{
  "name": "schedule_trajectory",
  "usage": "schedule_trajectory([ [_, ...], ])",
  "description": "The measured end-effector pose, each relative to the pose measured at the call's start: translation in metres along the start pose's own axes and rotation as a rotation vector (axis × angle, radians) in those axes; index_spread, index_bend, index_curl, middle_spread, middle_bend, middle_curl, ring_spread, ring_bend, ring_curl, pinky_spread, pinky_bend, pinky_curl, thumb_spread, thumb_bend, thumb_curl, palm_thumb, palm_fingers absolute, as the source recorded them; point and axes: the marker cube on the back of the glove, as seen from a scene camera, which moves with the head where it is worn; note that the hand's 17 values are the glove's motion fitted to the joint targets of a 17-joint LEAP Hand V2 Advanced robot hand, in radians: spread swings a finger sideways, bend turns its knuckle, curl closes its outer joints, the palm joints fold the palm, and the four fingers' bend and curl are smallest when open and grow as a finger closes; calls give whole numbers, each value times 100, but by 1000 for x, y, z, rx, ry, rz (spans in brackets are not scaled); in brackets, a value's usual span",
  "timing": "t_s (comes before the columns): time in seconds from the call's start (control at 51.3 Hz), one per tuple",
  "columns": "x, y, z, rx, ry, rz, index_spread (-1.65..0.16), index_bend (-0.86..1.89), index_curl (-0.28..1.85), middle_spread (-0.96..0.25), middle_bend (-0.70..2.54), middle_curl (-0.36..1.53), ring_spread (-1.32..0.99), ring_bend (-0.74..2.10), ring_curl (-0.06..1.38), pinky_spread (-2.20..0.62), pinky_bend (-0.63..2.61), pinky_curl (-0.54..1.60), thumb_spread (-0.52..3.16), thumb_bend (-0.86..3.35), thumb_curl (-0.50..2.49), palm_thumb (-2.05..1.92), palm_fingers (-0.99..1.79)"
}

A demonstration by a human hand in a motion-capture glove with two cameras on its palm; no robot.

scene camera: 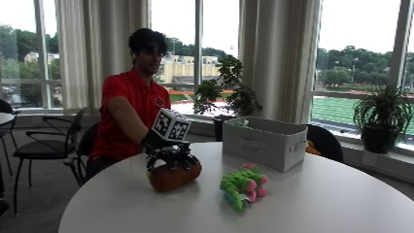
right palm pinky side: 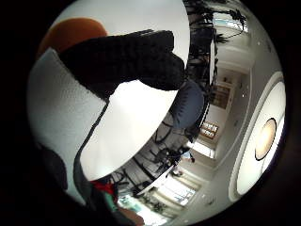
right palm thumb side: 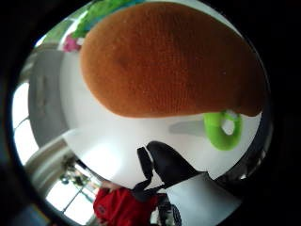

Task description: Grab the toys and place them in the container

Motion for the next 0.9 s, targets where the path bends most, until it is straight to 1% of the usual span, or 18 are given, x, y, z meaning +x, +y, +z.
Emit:
schedule_trajectory([
  [0.097, 1, -14, 7, 46, -16, -20, -34, 6, 6, -3, 15, 23, 5, 18, 25, 12, 138, 33, 97, -3, 33, -1, -28],
  [0.273, -7, -33, 16, 80, -1, -51, -35, 7, 7, -7, 17, 25, 3, 25, 28, 11, 130, 31, 98, -2, 33, 1, -16],
  [0.312, -7, -35, 17, 87, 1, -55, -36, 8, 7, -7, 17, 25, 2, 24, 28, 11, 130, 31, 98, -2, 33, 1, -17],
  [0.351, -7, -37, 18, 95, 3, -64, -36, 4, 6, -10, 19, 26, 0, 37, 31, 9, 130, 31, 99, -1, 33, 4, -5],
  [0.409, -7, -39, 18, 105, 11, -84, -38, 4, 4, -13, 22, 28, -4, 49, 34, 7, 130, 31, 101, 0, 34, 9, 3],
  [0.448, -7, -40, 18, 107, 15, -94, -39, 3, 3, -16, 24, 29, -10, 63, 37, 6, 129, 30, 102, 0, 34, 10, 12],
  [0.468, -7, -40, 18, 107, 16, -98, -39, 4, 3, -16, 24, 29, -10, 62, 36, 5, 130, 30, 102, -1, 34, 11, 8],
  [0.487, -7, -41, 18, 107, 16, -101, -40, 4, 3, -19, 29, 30, -15, 74, 40, 3, 127, 30, 103, -1, 34, 11, 19],
  [0.545, -6, -43, 17, 110, 9, -112, -42, 5, 1, -25, 37, 33, -22, 86, 42, -2, 123, 29, 105, -1, 34, 13, 27],
  [0.604, -8, -45, 16, 120, -12, -120, -44, 9, 1, -31, 47, 36, -28, 91, 43, -7, 120, 28, 108, 0, 34, 16, 34],
  [0.662, -12, -46, 16, 130, -37, -120, -45, 18, 3, -36, 60, 40, -33, 94, 44, -13, 113, 26, 112, 1, 35, 19, 53],
  [0.682, -14, -46, 16, 132, -44, -120, -46, 17, 4, -37, 61, 41, -35, 95, 44, -14, 112, 25, 113, 1, 36, 21, 55],
  [0.76, -21, -45, 17, 138, -78, -124, -46, 24, 8, -40, 69, 44, -40, 101, 46, -20, 105, 25, 116, 5, 39, 30, 72],
  [0.818, -24, -46, 18, 149, -107, -130, -46, 23, 9, -41, 71, 46, -43, 104, 47, -22, 102, 25, 115, 7, 42, 37, 75],
  [0.896, -27, -45, 18, 163, -144, -141, -45, 30, 13, -42, 75, 50, -44, 106, 48, -25, 98, 26, 107, 11, 48, 48, 83],
])
